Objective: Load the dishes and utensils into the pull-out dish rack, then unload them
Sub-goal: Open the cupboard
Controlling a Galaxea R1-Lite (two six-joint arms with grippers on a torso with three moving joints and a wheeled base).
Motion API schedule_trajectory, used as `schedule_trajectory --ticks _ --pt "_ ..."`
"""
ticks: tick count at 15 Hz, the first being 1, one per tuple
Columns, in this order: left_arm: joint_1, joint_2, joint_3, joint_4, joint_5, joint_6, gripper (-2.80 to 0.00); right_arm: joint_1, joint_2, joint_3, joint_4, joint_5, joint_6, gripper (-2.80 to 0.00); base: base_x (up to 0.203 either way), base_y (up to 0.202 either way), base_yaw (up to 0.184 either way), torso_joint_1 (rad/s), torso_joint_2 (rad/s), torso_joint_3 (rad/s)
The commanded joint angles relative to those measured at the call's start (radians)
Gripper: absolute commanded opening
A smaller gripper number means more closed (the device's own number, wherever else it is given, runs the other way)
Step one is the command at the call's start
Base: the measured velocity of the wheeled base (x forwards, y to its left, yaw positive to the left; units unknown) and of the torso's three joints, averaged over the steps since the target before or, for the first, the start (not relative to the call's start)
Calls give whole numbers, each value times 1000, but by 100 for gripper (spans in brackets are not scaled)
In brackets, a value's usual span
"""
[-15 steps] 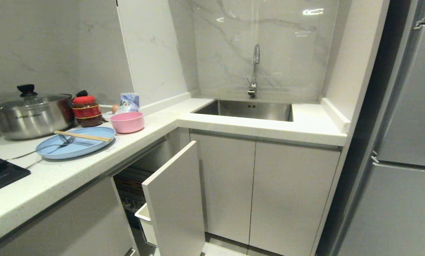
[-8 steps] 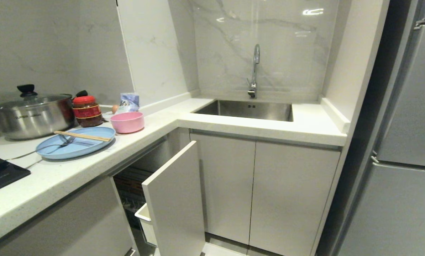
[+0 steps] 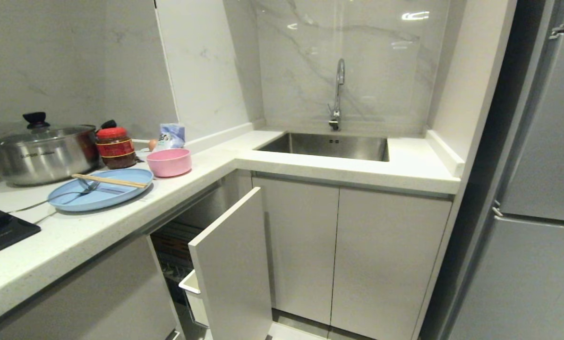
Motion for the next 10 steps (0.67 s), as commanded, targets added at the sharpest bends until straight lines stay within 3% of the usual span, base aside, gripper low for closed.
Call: schedule_trajectory --ticks 1,4,10 --pt "-16 239 -253 17 44 -1 -280 0 -1 26 -1 0 0 -280 0 0 0 0 0 0" --pt "-40 487 -444 18 76 -33 -280 0 -1 26 -1 0 0 -280 0 0 0 0 0 0" --pt "-127 958 -621 21 68 -99 -280 0 -1 26 -1 0 0 -280 0 0 0 0 0 0"
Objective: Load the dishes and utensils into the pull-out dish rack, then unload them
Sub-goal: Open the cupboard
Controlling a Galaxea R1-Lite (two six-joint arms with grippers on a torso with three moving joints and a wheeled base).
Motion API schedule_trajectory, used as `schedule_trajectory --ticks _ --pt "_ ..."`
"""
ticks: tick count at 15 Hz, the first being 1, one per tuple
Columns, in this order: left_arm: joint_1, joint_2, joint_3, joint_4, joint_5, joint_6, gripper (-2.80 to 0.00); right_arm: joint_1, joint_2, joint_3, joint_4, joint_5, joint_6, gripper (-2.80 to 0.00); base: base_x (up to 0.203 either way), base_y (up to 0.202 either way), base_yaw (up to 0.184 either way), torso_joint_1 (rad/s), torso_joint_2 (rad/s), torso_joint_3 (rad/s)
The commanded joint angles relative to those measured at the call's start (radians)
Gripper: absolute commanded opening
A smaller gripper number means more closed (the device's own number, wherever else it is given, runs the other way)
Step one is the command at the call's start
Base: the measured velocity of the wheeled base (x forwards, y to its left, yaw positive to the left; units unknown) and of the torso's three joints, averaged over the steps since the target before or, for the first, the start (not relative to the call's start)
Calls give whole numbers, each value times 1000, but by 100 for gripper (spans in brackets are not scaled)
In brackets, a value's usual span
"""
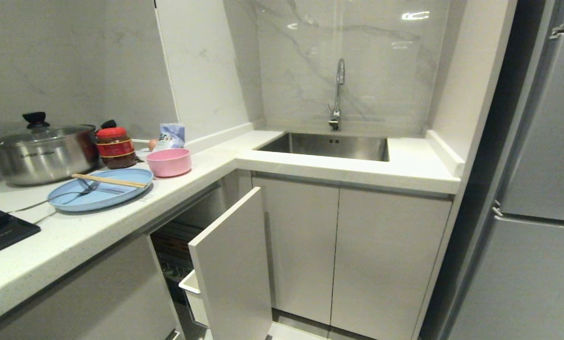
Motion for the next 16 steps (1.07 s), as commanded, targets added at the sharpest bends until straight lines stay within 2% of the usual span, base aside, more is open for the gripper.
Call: schedule_trajectory --ticks 1,4,9,11,16 --pt "-49 280 -67 6 -1 -5 -280 0 -1 26 -1 0 0 -280 0 0 0 0 0 0" --pt "-108 499 -195 117 -2 -26 -280 0 -1 26 -1 0 0 -280 0 0 0 0 0 0" --pt "-140 786 -394 373 3 -75 -280 0 -1 26 -1 0 0 -280 0 0 0 0 0 0" --pt "-142 883 -435 418 4 -81 -280 0 -1 26 -1 0 0 -280 0 0 0 0 0 0" --pt "-128 1068 -505 448 3 -85 -280 0 -1 26 -1 0 0 -280 0 0 0 0 0 0"
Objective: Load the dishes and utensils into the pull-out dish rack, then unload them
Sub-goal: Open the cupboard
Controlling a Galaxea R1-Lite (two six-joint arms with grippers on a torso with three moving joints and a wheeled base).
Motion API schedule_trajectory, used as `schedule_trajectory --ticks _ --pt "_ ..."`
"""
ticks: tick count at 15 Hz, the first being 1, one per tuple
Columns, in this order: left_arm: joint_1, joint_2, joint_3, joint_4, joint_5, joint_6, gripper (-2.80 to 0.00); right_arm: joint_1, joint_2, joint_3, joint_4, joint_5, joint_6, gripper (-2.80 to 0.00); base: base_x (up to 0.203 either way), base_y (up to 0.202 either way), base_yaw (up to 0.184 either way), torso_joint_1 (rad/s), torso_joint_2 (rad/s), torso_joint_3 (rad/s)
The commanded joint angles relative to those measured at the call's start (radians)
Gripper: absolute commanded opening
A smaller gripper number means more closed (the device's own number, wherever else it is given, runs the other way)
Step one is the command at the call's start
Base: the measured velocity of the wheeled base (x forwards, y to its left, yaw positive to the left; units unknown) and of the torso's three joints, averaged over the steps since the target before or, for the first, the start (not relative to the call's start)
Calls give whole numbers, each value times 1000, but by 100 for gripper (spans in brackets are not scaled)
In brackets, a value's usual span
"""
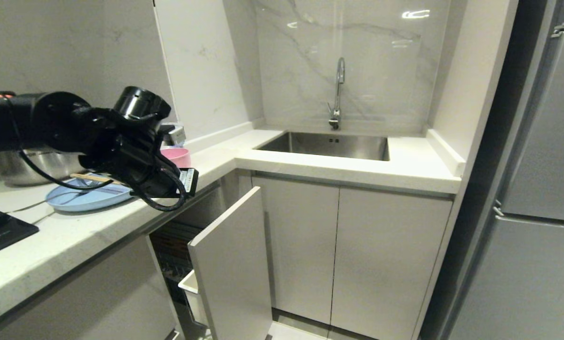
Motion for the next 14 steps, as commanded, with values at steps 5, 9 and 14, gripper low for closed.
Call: schedule_trajectory --ticks 5,9,14 --pt "25 234 -83 7 2 -5 -280 0 -1 26 -1 0 0 -280 0 0 0 0 0 0" --pt "27 318 -116 3 13 -27 -280 0 -1 26 -1 0 0 -280 0 0 0 0 0 0" --pt "7 354 -120 2 19 -34 -280 0 -1 26 -1 0 0 -280 0 0 0 0 0 0"
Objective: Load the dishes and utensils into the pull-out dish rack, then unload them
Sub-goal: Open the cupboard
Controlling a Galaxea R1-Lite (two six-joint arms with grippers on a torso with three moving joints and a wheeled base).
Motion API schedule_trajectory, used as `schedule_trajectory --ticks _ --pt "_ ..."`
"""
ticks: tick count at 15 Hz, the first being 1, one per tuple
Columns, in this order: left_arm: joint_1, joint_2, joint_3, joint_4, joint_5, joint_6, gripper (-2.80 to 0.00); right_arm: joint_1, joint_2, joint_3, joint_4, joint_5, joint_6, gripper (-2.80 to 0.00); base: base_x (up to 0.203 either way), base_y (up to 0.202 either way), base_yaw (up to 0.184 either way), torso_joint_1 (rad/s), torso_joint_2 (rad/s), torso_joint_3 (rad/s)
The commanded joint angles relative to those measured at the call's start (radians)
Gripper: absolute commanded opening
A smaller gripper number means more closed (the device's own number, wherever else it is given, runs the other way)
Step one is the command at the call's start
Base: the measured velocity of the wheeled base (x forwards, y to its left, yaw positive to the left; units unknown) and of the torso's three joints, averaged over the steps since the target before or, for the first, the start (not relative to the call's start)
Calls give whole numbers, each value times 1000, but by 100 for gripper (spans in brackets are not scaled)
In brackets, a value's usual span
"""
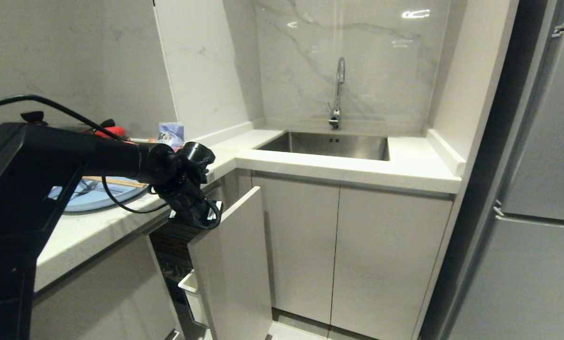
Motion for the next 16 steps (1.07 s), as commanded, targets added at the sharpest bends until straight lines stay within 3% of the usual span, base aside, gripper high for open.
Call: schedule_trajectory --ticks 1,8,14,16 --pt "-16 12 0 8 -2 -10 -280 0 -1 26 -1 0 0 -280 0 0 0 0 0 0" --pt "-69 -9 14 57 -91 -31 -280 0 -1 26 -1 0 0 -280 0 0 0 0 0 0" --pt "-122 -60 36 96 -321 -75 -280 0 -1 26 -1 0 0 -280 0 0 0 0 0 0" --pt "-140 -61 38 108 -370 -93 -280 0 -1 26 -1 0 0 -280 0 0 0 0 0 0"
